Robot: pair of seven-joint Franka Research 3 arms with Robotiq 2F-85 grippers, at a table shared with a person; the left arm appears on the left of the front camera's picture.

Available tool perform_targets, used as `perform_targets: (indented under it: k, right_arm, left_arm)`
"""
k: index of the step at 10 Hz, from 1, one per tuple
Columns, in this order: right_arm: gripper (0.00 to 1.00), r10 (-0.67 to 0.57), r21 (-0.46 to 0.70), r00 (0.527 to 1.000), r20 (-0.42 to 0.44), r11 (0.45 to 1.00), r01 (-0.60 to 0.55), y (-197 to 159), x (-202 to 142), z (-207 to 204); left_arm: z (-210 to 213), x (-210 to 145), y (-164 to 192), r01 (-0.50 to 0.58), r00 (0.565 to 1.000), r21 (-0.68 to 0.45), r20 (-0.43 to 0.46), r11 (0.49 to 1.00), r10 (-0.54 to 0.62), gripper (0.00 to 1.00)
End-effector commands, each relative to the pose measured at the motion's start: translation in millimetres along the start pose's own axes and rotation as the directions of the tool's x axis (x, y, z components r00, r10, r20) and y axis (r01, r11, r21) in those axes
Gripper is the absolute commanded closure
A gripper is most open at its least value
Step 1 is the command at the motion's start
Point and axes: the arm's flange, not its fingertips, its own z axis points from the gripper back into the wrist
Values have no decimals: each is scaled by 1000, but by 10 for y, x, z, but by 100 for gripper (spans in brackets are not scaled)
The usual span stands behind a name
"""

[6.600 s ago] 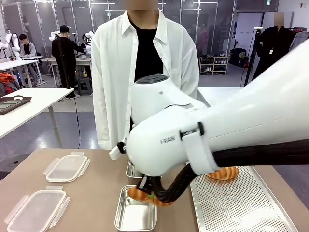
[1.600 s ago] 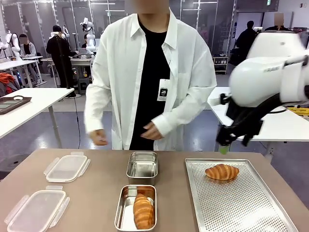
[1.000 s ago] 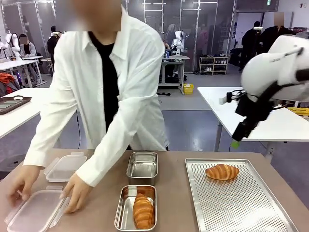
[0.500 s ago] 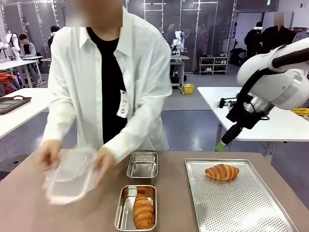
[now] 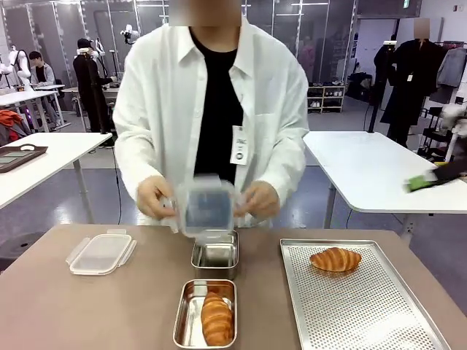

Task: Place the bread into the airtight container.
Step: Pick up a Butter Roll and place it into an empty Airtight Container.

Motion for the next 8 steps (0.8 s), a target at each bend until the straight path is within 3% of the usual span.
perform_targets:
  k: [1,4,5,8]
  right_arm:
    - [0,-24,-42,939,342,998,40,-74,-661,628]
    - [0,-98,-51,878,468,989,137,-134,-1031,775]
    - [0,-106,-57,907,407,988,141,-19,-1073,1065]
    - [0,-106,-57,907,407,988,141,-19,-1073,1065]
  left_arm:
    - [7,8,-4,18,1000,-5,1,1000,-18,0]
    - [7,8,-4,18,1000,-5,1,1000,-18,0]
    - [7,8,-4,18,1000,-5,1,1000,-18,0]
    - [7,8,-4,18,1000,-5,1,1000,-18,0]
